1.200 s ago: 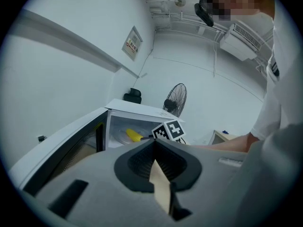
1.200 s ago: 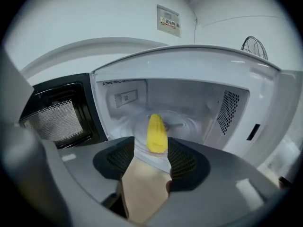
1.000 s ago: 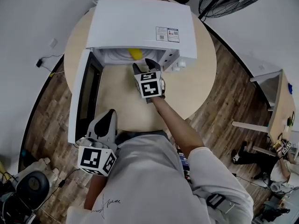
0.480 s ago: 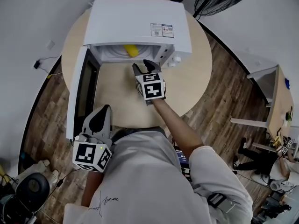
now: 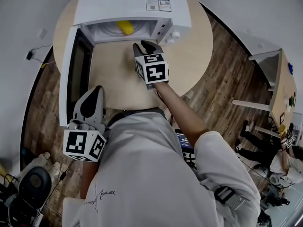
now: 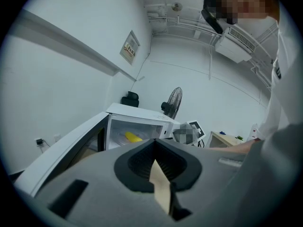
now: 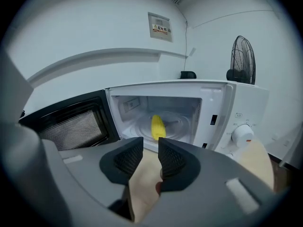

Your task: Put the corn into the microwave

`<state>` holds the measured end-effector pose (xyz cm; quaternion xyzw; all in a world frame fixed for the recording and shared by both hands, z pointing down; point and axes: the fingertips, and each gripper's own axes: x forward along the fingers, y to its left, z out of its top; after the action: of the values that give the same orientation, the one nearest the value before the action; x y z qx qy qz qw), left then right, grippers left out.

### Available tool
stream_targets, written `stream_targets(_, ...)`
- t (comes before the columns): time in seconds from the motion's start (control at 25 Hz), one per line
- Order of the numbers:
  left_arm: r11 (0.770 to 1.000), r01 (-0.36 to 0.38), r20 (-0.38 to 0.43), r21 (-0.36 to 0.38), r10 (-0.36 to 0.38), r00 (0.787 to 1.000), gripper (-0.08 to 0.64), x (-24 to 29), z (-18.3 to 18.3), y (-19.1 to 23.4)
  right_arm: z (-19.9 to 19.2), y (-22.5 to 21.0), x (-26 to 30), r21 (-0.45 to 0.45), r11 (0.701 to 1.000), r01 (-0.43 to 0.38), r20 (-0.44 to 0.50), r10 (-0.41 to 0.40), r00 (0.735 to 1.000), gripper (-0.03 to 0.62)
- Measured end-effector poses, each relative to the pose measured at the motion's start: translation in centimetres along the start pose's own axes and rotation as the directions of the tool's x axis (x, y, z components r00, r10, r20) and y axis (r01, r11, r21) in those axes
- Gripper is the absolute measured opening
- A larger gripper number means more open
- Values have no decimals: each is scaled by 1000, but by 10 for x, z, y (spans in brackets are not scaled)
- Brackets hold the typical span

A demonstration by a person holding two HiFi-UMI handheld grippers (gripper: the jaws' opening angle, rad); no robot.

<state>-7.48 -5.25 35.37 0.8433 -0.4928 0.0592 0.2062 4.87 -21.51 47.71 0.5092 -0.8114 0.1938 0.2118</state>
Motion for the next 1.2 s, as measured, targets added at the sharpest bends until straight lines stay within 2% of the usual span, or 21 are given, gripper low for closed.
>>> stream_targets(0.48,1000,6,5,-10,-6,1000,-8,2,-1,2,-5,11,-35,53,997,-57,0,57,998,101)
stream_targets(0.76,1000,-3,-3,-21,3,1000,-8,3,-8,5,-15,14,-58,87,995,-55,6,55,998,48)
stream_targets(1.2,999,-23,-27,-39,22,999,-8,-1,-24,16,-30,20,-98,141,988,-58,14,56,998,14)
